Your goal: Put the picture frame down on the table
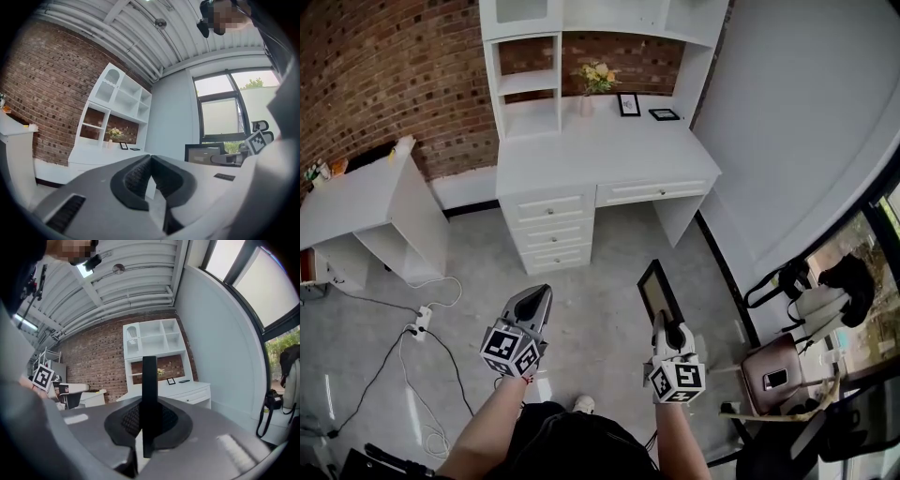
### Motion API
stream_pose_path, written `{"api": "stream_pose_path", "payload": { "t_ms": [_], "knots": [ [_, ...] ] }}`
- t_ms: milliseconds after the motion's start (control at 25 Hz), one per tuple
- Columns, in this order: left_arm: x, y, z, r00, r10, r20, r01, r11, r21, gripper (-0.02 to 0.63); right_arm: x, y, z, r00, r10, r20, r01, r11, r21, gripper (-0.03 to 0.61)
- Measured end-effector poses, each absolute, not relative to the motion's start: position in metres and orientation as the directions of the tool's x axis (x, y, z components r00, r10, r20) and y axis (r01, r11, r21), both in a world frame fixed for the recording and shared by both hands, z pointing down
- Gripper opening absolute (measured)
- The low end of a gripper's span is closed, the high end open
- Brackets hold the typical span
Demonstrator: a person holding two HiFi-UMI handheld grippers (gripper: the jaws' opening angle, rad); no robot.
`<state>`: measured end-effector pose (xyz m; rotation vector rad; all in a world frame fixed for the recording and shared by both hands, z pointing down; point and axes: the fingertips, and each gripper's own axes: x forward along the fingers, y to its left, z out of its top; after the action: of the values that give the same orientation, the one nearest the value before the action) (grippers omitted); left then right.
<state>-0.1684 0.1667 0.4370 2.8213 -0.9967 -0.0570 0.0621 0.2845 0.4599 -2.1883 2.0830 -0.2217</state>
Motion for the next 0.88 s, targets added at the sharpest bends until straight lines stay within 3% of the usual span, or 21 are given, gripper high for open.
{"api": "stream_pose_path", "payload": {
  "t_ms": [880],
  "knots": [
    [-0.106, 0.031, 0.460, 0.760, -0.649, 0.032, -0.644, -0.745, 0.171, 0.008, 0.119, 0.147, 0.473, 0.012, -0.999, 0.052, -0.984, -0.021, -0.176, 0.012]
  ]
}}
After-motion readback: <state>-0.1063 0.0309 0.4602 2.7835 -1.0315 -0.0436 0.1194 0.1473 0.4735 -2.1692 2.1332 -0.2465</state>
